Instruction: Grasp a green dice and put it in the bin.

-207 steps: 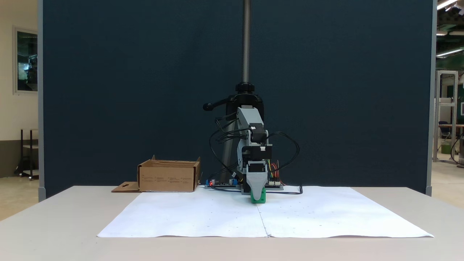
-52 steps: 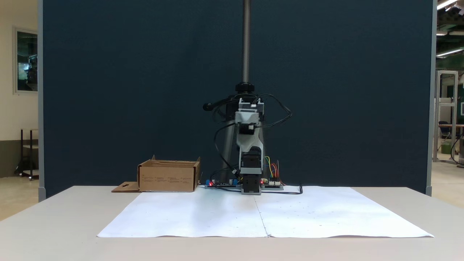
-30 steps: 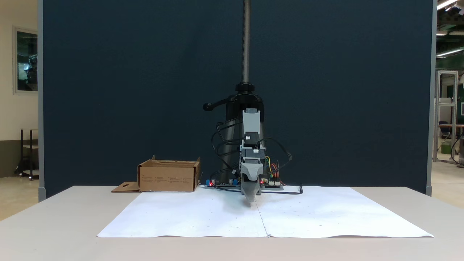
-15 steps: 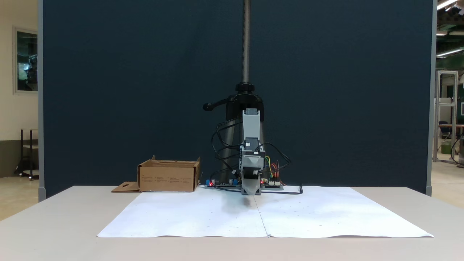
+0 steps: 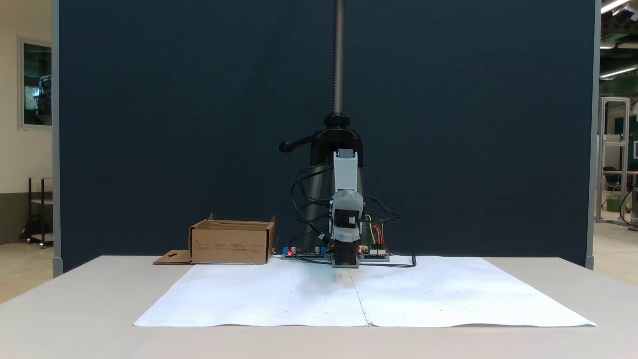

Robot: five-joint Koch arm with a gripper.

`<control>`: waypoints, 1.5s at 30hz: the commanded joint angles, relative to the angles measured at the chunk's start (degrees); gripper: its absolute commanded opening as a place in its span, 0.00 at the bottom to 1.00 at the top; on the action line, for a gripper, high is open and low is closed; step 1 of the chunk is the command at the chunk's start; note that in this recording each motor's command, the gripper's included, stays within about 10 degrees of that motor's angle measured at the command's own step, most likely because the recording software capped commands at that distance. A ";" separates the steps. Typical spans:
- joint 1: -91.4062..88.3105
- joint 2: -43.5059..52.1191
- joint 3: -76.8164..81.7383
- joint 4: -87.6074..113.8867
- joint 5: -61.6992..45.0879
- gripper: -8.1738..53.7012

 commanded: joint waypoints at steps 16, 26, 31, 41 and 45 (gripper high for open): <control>0.35 6.86 4.66 -22.66 -2.64 0.83; 3.16 6.77 4.66 -29.07 -5.01 0.84; 2.72 6.77 4.66 -30.32 -4.75 0.85; 2.55 6.68 4.66 -30.23 -4.66 0.85; 2.55 6.68 4.66 -30.41 -4.66 0.85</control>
